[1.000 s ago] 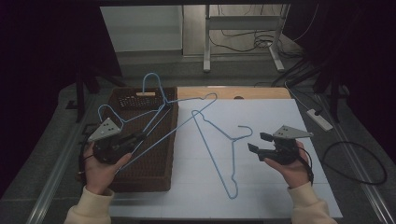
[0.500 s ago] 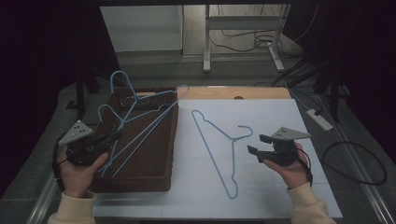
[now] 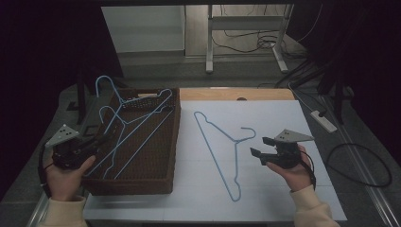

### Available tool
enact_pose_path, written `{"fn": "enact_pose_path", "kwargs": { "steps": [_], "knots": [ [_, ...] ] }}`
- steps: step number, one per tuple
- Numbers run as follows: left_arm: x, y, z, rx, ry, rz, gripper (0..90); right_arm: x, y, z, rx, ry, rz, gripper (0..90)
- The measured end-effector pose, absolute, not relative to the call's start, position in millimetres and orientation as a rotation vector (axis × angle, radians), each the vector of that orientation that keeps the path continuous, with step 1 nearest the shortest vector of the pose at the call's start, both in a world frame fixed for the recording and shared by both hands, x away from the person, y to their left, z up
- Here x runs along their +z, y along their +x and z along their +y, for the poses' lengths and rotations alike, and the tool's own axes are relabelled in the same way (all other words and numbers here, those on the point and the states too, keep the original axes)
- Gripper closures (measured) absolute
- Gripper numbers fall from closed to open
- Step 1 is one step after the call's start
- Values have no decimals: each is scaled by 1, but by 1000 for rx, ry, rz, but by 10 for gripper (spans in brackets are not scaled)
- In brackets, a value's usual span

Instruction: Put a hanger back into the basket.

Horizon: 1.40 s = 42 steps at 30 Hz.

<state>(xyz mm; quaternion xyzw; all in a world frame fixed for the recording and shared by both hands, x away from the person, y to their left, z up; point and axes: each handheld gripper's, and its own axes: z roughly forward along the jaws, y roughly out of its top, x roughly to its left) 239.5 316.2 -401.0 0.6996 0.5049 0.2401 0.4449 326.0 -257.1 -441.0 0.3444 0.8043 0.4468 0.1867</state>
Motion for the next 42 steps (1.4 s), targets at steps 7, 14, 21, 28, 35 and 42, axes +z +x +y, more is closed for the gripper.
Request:
{"fn": "enact_pose_path", "kwargs": {
  "steps": [7,14,21,28,35,42],
  "knots": [
    [-409,246,312,580,1780,1269,869,-442,327,-259,1257,984,2262,342],
    [-414,253,310,562,1795,1283,869,-445,328,-259,1250,993,2271,342],
    [-421,264,303,533,1820,1295,869,-446,328,-258,1249,995,2272,342],
    [-424,272,297,532,1851,1328,869,-447,328,-257,1245,993,2278,342],
    [-429,291,288,490,1893,1375,868,-447,328,-258,1246,994,2275,342],
    [-433,303,286,469,1911,1396,866,-447,328,-258,1246,993,2279,342]
  ]
}}
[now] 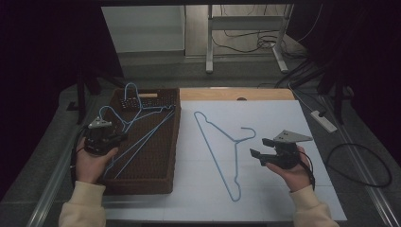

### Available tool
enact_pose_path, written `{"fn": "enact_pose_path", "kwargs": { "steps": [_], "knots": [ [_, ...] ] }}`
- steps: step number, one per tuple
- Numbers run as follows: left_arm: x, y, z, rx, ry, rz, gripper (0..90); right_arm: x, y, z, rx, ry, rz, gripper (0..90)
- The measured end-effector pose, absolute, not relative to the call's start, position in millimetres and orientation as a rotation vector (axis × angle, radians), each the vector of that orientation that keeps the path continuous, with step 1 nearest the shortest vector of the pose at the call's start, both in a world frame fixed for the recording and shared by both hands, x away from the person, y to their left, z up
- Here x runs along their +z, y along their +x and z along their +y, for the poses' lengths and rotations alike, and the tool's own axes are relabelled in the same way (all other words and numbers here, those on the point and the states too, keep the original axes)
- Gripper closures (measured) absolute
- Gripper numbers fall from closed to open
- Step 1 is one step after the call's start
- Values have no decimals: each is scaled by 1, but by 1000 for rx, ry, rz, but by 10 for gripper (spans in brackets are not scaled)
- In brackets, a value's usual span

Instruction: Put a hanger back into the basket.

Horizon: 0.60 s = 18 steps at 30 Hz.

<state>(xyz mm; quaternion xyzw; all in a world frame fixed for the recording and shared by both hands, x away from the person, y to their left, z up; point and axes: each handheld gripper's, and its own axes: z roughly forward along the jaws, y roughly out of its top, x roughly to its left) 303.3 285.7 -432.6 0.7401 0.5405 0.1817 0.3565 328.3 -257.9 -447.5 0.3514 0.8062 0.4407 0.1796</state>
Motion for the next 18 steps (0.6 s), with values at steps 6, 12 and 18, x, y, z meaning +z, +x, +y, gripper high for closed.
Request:
{"fn": "enact_pose_path", "kwargs": {
  "steps": [6,12,18],
  "knots": [
    [-444,311,292,397,2022,1482,855,-448,329,-258,1242,995,2286,341],
    [-446,318,291,406,2107,1529,846,-450,329,-257,1241,992,2288,341],
    [-461,331,292,322,2227,1583,837,-451,329,-256,1240,993,2294,341]
  ]
}}
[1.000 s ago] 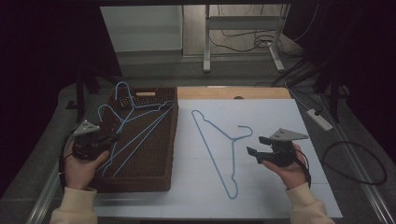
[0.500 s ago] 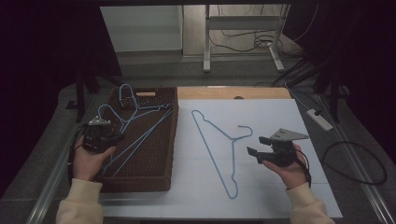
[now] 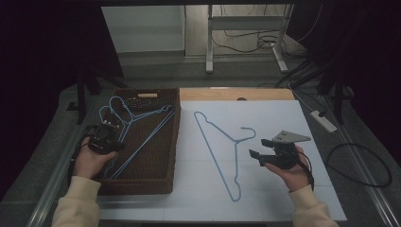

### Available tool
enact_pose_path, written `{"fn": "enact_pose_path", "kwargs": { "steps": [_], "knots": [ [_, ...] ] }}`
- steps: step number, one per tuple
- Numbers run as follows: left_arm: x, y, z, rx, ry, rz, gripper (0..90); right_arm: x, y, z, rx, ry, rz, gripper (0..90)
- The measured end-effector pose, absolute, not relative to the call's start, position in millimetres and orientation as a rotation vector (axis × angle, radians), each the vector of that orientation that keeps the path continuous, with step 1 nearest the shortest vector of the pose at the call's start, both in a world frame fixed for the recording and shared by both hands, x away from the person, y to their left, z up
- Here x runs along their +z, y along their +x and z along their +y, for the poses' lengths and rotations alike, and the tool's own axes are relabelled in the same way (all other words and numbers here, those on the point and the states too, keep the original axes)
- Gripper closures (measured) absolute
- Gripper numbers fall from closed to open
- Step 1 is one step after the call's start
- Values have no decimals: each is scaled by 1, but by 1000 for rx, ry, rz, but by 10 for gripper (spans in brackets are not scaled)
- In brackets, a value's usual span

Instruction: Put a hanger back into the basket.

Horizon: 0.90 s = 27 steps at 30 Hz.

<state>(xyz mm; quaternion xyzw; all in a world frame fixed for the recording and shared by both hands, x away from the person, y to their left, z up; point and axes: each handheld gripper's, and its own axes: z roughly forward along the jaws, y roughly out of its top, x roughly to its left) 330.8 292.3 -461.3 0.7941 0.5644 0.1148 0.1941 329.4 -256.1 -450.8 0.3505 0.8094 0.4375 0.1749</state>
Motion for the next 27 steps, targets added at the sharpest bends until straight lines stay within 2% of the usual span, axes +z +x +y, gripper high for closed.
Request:
{"fn": "enact_pose_path", "kwargs": {
  "steps": [3,10,13,21,27],
  "knots": [
    [-467,333,295,314,2220,1604,819,-451,330,-257,1238,994,2294,340],
    [-457,325,289,477,2158,1548,504,-451,329,-257,1240,995,2295,340],
    [-449,316,288,508,2088,1466,434,-451,329,-258,1241,996,2292,340],
    [-427,287,278,503,1962,1254,379,-453,328,-259,1238,1000,2295,339],
    [-423,274,273,475,1945,1202,371,-454,328,-259,1234,1002,2298,338]
  ]
}}
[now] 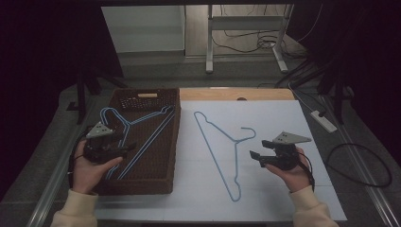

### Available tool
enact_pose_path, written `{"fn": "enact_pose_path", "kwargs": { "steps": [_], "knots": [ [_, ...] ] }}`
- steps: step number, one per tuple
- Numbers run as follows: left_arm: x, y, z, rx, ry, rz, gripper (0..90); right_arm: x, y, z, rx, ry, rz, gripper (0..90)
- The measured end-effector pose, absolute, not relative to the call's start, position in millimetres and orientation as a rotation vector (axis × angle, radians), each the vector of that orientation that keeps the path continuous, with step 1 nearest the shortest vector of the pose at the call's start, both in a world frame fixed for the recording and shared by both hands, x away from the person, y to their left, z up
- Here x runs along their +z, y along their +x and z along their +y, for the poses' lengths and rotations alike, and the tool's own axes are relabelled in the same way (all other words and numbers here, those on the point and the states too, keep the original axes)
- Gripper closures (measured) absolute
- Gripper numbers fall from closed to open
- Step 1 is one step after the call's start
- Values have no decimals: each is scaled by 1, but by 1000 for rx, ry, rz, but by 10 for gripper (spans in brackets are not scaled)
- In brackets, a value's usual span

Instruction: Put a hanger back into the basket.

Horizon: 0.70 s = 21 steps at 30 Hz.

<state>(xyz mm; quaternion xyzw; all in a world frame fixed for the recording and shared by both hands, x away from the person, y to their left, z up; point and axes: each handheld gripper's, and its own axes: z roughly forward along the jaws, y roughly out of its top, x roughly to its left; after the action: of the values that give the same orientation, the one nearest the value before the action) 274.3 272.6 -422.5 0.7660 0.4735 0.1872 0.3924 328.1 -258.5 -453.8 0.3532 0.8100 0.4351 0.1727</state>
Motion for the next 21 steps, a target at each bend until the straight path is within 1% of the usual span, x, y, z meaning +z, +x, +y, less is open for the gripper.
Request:
{"fn": "enact_pose_path", "kwargs": {
  "steps": [5,7,21],
  "knots": [
    [-424,267,268,478,1943,1175,365,-454,328,-259,1233,998,2300,338],
    [-426,264,268,457,1934,1156,365,-455,328,-259,1232,998,2303,338],
    [-432,244,256,425,1871,1080,362,-460,324,-259,1212,995,2321,337]
  ]
}}
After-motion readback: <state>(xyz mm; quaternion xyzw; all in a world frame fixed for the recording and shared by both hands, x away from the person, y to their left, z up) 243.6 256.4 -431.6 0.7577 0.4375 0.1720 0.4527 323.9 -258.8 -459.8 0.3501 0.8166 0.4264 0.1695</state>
